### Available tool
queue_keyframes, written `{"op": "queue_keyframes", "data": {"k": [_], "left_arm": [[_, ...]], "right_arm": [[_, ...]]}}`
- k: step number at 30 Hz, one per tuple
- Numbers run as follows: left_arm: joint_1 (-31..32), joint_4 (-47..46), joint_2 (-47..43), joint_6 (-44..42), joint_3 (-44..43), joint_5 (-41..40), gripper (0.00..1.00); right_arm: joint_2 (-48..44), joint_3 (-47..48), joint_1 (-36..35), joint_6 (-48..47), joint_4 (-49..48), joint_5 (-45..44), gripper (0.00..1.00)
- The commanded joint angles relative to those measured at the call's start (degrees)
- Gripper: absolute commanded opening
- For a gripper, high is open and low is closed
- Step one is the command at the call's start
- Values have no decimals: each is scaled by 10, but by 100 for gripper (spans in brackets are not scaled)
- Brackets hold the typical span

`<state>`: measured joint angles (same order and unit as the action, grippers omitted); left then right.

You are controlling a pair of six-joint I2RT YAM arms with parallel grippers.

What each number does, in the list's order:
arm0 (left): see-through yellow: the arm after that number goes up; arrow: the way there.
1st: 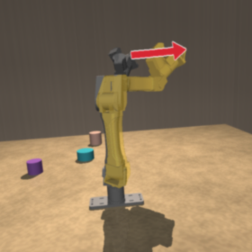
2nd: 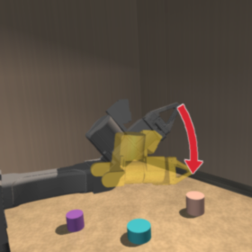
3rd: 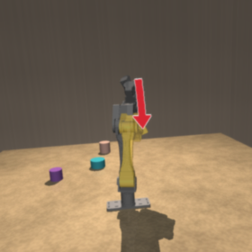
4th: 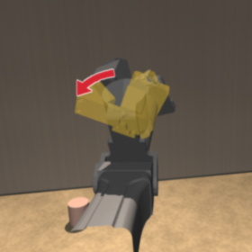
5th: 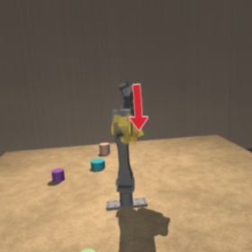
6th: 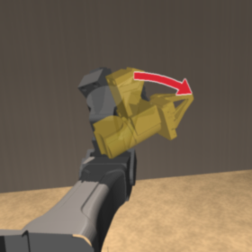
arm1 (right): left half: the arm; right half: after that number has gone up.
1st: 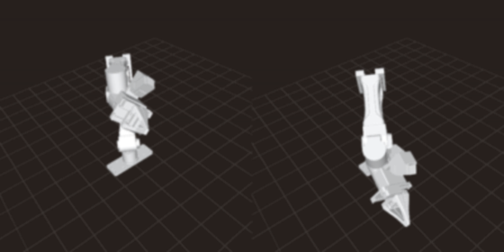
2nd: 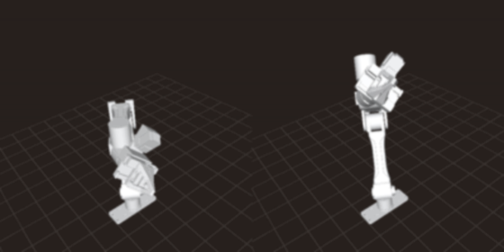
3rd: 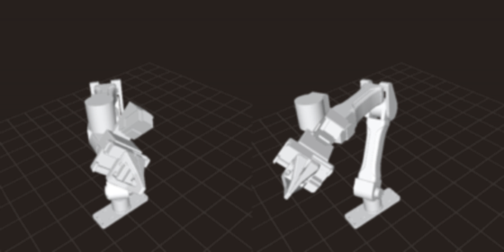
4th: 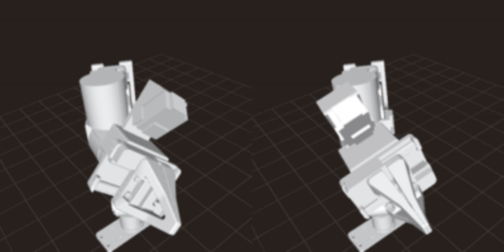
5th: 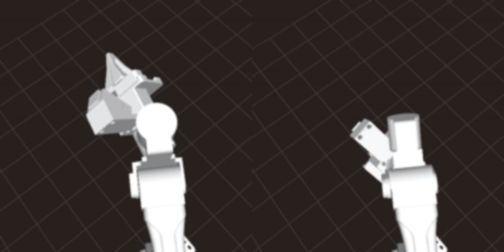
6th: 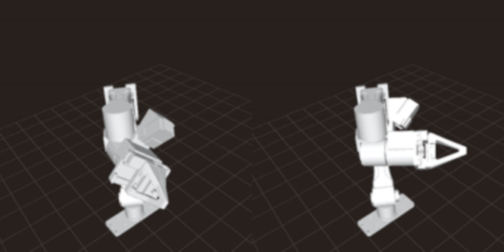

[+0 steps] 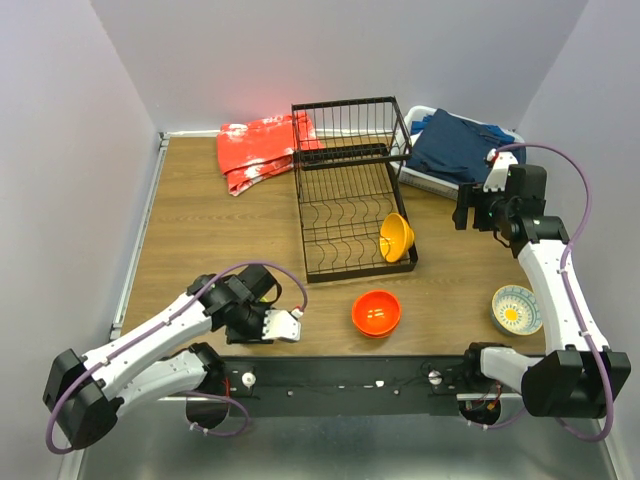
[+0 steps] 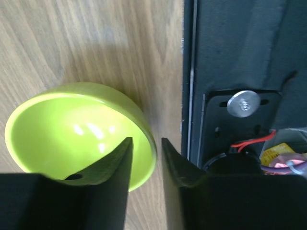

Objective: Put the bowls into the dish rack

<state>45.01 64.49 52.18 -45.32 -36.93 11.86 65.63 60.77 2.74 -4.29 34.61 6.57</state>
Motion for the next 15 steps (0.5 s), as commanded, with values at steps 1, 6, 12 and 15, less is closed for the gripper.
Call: {"op": "queue_keyframes", "data": {"k": [1, 6, 12, 15], "left_arm": [[7, -43, -2, 10, 12, -35, 30], [8, -25, -10, 8, 0, -30, 2], [8, 44, -48, 1, -88, 4, 0], [8, 88, -44, -13, -175, 46, 0]], "right_arm": [[-8, -4, 3, 7, -9, 3, 92], [-10, -7, 3, 10, -16, 3, 92], [-16, -10, 3, 11, -10, 8, 92], [-16, -7, 2, 9, -9, 6, 92]]}}
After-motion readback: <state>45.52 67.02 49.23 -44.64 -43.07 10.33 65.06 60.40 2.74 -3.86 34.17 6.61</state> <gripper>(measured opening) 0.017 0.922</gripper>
